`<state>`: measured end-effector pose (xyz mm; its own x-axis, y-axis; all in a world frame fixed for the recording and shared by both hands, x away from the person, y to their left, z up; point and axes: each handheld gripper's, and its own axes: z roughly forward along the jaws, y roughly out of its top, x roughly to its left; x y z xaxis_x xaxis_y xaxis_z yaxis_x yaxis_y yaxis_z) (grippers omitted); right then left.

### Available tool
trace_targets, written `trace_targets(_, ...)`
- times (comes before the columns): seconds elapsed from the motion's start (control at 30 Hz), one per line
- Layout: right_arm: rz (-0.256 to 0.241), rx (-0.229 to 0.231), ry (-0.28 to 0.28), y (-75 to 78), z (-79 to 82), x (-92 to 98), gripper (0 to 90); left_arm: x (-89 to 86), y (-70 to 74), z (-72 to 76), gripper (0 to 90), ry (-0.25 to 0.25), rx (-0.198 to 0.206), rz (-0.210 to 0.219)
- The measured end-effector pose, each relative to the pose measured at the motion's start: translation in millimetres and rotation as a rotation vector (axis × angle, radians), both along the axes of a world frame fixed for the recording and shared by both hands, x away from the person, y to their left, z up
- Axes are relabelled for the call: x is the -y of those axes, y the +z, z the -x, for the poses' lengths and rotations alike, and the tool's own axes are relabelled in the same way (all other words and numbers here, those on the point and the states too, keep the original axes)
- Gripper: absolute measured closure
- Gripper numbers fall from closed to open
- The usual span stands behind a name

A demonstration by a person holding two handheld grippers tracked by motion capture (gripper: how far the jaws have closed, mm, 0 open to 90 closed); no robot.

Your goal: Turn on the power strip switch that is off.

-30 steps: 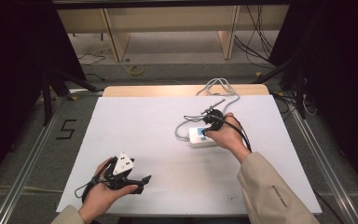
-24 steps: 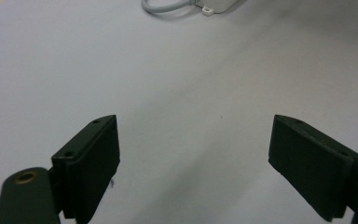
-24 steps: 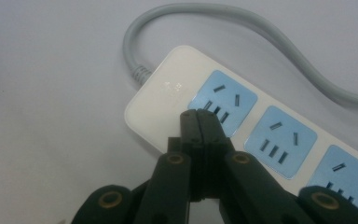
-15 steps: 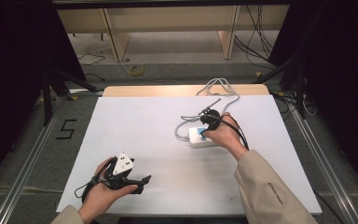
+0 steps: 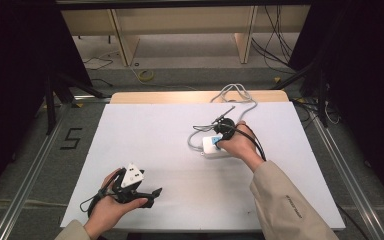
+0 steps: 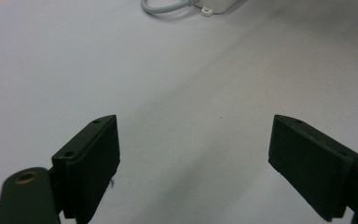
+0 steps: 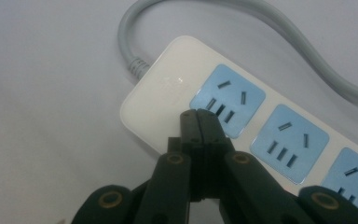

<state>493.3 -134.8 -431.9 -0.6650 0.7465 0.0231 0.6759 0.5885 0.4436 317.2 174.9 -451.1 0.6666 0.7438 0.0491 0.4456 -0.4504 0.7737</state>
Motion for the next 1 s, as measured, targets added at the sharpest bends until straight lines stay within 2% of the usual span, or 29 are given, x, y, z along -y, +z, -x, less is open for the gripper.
trace_targets(1.0,0.075,0.009,0.002,-1.2,1.0,-8.7,90.0,0.7,0.0,0.1,16.1,0.0,0.0,0.0)
